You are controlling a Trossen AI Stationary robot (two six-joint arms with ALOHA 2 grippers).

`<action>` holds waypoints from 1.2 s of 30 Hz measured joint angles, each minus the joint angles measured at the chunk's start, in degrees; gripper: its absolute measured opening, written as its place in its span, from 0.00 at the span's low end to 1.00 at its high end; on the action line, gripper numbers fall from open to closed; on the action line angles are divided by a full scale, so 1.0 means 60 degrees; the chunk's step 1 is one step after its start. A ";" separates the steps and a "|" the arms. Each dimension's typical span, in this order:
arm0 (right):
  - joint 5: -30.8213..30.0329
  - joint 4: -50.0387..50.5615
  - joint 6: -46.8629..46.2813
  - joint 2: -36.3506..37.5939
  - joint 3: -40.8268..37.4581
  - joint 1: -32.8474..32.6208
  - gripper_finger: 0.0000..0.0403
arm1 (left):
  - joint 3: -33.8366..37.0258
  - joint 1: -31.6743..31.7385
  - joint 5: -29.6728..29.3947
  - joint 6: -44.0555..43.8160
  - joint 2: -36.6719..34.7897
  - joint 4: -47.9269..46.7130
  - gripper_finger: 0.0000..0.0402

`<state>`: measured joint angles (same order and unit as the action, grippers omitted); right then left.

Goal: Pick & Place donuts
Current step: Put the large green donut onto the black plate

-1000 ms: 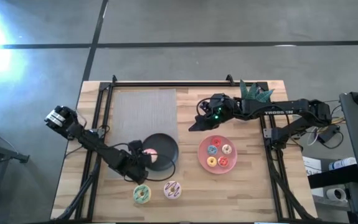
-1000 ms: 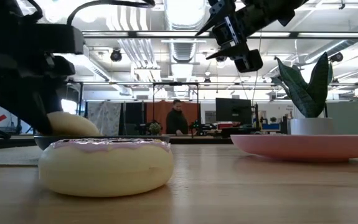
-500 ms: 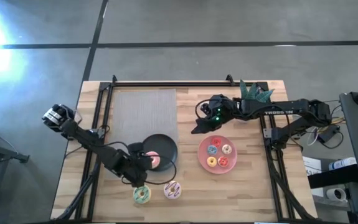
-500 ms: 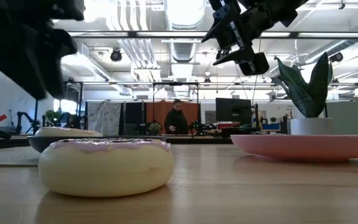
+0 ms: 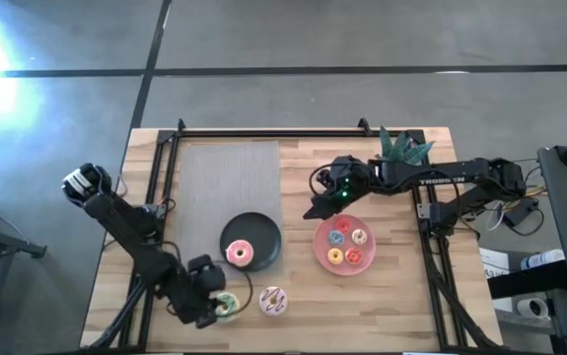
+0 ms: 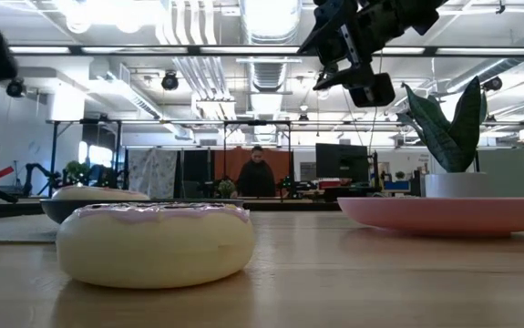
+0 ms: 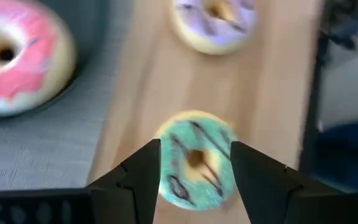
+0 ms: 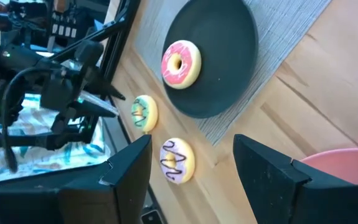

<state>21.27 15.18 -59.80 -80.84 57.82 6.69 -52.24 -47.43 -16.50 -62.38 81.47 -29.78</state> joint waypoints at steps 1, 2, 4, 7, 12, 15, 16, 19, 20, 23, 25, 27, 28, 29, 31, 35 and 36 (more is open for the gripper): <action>-0.0063 -0.0001 0.0022 0.0000 0.0000 -0.0007 0.54 | 0.0164 0.0001 -0.0110 -0.0492 0.0002 0.0039 0.42; -0.0094 -0.0017 0.0047 0.0001 0.0000 -0.0010 0.54 | 0.0333 0.0002 -0.0143 -0.0899 0.0004 0.0051 0.42; -0.0123 -0.0073 0.0053 0.0004 0.0000 -0.0014 0.54 | 0.0650 0.0002 -0.0108 -0.1547 0.0004 0.0060 0.42; -0.0149 -0.0076 0.0050 0.0004 0.0000 -0.0036 0.54 | 0.1017 -0.0032 0.0236 -0.2054 0.0004 0.0220 0.42; -0.0373 -0.0076 0.0042 0.0004 0.0000 -0.0162 0.54 | 0.1250 -0.0052 0.0312 -0.1909 0.0033 0.1027 0.42; -0.0502 -0.0076 0.0002 0.0007 0.0000 -0.0262 0.54 | 0.1244 -0.0060 0.0316 -0.1786 0.0232 0.1064 0.42; -0.0570 -0.0076 0.0002 0.0007 0.0000 -0.0289 0.54 | 0.1237 -0.0084 0.0346 -0.1755 0.0314 0.1108 0.42; -0.0586 -0.0076 -0.0010 0.0010 0.0000 -0.0349 0.54 | 0.1222 -0.0104 0.0466 -0.1492 0.0687 0.1525 0.42; -0.0589 -0.0076 -0.0023 0.0011 0.0000 -0.0371 0.54 | 0.1222 -0.0103 0.0518 -0.1437 0.0802 0.1559 0.42; -0.0592 -0.0079 -0.0059 0.0011 0.0000 -0.0440 0.54 | 0.1167 -0.0096 0.0574 -0.1415 0.1068 0.1745 0.42; -0.0586 -0.0080 -0.0092 0.0011 0.0000 -0.0454 0.54 | 0.1146 -0.0096 0.0553 -0.1415 0.1170 0.1782 0.42; -0.0593 -0.0080 -0.0101 0.0011 0.0000 -0.0454 0.54 | 0.1158 -0.0096 0.0466 -0.1455 0.1268 0.1758 0.42; -0.0610 -0.0079 -0.0106 0.0011 0.0000 -0.0452 0.54 | 0.1165 -0.0096 0.0352 -0.1501 0.1307 0.1754 0.42; -0.0633 -0.0080 -0.0105 0.0011 0.0000 -0.0451 0.54 | 0.1167 -0.0096 0.0206 -0.1537 0.1341 0.1757 0.42; -0.0695 -0.0080 -0.0107 0.0011 0.0000 -0.0451 0.54 | 0.1167 -0.0096 0.0110 -0.1549 0.1407 0.1795 0.41; -0.0757 -0.0080 -0.0103 0.0011 0.0000 -0.0451 0.54 | 0.1167 -0.0096 0.0039 -0.1549 0.1435 0.1799 0.35; -0.0757 -0.0080 -0.0104 0.0011 0.0000 -0.0454 0.54 | 0.1167 -0.0096 0.0028 -0.1546 0.1435 0.1803 0.32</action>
<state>16.73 14.70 -60.43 -80.77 57.82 3.97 -45.23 -48.01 -16.34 -71.66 90.08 -18.96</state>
